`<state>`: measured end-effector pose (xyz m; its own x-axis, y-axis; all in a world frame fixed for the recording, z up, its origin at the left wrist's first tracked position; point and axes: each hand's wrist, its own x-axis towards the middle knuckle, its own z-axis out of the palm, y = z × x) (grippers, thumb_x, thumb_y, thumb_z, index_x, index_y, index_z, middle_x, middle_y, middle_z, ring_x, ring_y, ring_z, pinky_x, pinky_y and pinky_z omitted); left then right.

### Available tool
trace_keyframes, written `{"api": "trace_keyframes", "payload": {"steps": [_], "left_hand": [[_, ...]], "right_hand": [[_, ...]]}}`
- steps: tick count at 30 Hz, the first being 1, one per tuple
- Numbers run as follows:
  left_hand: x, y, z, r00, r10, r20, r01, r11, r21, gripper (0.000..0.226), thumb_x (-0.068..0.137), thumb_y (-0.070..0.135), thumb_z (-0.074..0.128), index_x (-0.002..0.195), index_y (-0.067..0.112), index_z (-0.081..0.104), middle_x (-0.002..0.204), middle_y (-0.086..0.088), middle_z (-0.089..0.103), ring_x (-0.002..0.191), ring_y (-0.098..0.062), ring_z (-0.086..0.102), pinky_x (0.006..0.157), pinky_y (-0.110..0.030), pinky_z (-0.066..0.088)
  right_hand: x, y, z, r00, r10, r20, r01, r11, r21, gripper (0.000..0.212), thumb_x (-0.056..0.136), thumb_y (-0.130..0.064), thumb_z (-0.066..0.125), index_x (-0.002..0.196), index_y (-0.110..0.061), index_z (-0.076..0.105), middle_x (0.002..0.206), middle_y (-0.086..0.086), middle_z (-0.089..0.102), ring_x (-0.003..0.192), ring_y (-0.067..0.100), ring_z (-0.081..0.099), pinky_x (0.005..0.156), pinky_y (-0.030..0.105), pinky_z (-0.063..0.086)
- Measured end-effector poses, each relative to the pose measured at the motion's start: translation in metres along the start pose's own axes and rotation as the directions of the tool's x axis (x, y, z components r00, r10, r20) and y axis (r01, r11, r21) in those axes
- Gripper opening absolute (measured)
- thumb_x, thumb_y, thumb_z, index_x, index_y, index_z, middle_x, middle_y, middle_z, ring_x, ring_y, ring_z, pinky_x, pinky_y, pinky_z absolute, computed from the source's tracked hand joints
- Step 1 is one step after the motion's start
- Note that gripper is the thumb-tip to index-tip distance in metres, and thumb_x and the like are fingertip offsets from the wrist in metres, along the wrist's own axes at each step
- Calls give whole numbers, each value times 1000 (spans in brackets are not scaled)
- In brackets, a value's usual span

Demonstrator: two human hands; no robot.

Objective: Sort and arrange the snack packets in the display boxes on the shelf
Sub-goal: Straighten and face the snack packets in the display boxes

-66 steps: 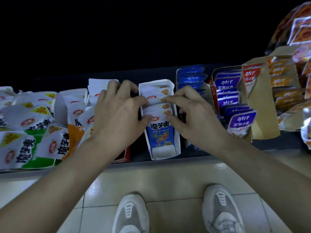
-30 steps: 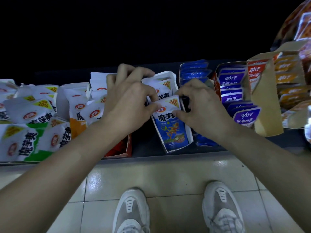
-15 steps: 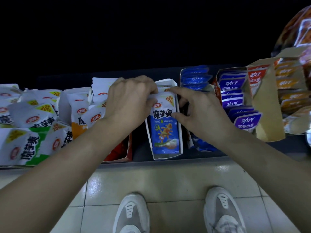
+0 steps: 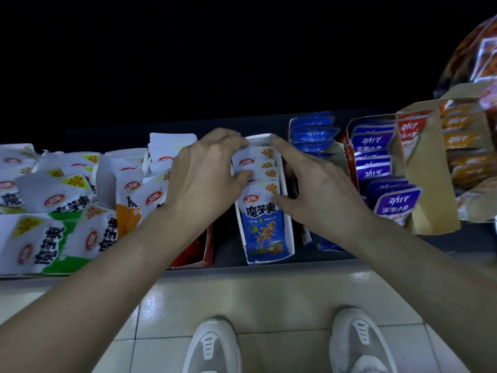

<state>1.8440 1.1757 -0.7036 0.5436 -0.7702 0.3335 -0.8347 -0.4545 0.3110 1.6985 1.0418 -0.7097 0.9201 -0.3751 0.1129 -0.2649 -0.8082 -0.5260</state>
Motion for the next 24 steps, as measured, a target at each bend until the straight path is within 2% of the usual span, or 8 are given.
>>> {"api": "trace_keyframes", "payload": {"steps": [3,7,10,12,15,18,21,24], "left_hand": [[4,1,-1,999,-33,36,33,999,-4,41,79,34,84,115,17,72,120,5,63,101,-20,63,72,-29,41],[5,1,-1,996,-47,82,46,999,16,17,81,31,82,94,24,75,117,7,60,105,-18,57,69,-28,32],[4,-1,-1,996,-39,75,40,999,-9,10,81,26,82,89,25,77,117,7,62,104,-18,59,70,-27,32],[4,-2,-2,998,-44,49,47,998,-43,20,80,24,83,100,23,77,123,5,63,107,-20,61,76,-26,36],[1,-2,0,1000,-21,24,22,999,-44,44,79,25,84,121,18,72,132,-1,63,115,-26,62,87,-31,45],[-1,0,2,999,5,40,-6,1000,17,49,80,30,83,124,14,71,126,-3,63,109,-28,63,82,-41,55],[2,1,0,998,-16,56,15,1000,11,45,80,31,82,121,16,71,118,0,61,107,-25,59,75,-40,52],[4,1,-1,998,-19,62,18,1000,8,36,83,27,79,117,20,71,117,1,60,108,-23,56,73,-32,40]], "right_hand": [[2,0,0,1000,13,8,-13,1000,-9,81,83,-32,77,151,-27,33,122,2,63,101,20,64,78,44,58],[7,1,-2,999,25,-24,-24,999,31,79,83,-29,77,150,-30,35,104,-10,59,91,15,62,79,41,55],[14,1,-5,997,7,-78,-7,1000,0,62,83,-28,76,139,-27,50,95,-12,51,85,9,53,81,39,51],[18,2,-7,994,-6,-109,6,1000,-5,51,83,-27,76,131,-23,57,96,-10,49,84,7,50,76,37,53],[19,1,-5,997,-5,-71,1,999,-50,56,86,-32,73,138,-24,53,107,-4,51,92,14,57,76,39,54],[22,-2,-3,1000,-1,-26,-2,994,-106,60,88,-34,71,143,-24,47,116,0,50,101,19,57,77,41,54],[24,-3,-4,1000,-1,-24,-2,993,-117,54,87,-30,71,136,-24,49,118,1,48,99,19,58,76,40,54],[26,-2,-6,1000,-12,-17,11,996,-88,48,86,-28,73,128,-23,50,116,1,48,97,19,60,74,43,56]]}}
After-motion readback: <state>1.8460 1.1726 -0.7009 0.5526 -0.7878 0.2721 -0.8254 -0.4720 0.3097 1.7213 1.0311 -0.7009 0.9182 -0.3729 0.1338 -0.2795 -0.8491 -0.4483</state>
